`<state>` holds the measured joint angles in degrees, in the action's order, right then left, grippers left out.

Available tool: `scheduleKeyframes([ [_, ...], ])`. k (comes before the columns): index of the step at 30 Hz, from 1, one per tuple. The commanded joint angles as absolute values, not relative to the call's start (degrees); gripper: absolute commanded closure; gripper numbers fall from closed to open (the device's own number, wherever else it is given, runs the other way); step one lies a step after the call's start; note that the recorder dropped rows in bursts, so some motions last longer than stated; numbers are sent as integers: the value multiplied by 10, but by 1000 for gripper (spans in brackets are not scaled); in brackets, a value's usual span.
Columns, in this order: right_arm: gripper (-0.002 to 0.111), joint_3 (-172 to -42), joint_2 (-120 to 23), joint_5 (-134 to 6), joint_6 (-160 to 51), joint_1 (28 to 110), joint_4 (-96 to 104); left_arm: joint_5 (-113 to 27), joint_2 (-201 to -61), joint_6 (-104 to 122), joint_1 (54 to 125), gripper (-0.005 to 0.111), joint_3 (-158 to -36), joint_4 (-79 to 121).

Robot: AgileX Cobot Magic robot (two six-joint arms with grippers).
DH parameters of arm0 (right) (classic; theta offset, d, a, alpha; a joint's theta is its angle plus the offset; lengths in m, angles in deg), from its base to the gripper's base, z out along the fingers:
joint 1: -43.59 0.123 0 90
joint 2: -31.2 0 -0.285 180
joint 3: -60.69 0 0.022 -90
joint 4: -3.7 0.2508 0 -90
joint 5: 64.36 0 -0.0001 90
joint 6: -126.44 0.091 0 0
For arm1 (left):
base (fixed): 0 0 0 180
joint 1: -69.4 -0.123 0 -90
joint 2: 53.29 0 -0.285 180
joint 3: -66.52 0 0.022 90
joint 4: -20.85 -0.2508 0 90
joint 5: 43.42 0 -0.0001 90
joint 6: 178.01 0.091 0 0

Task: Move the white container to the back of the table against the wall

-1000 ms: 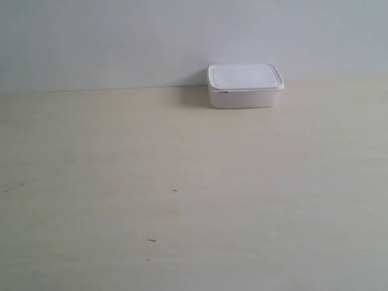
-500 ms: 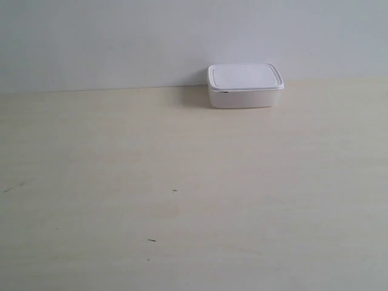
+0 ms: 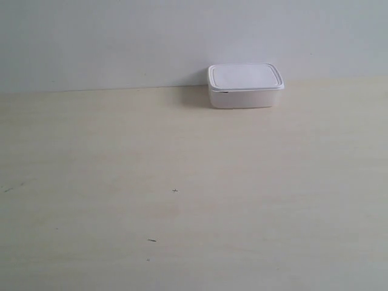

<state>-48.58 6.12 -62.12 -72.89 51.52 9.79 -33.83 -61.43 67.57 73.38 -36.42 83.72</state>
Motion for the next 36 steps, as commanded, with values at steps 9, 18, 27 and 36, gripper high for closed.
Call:
scheduleKeyframes([
  [9,108,-422,61,-608,-730,515,88,-574,-611,676,641,107,-363,825],
  [18,108,-421,61,-631,-729,515,89,-574,-611,677,641,107,-363,825],
  [27,108,-421,61,-703,-729,515,89,-588,-611,676,641,107,-363,804],
  [36,108,-421,61,-712,-729,515,89,-592,-611,546,641,107,-363,700],
])
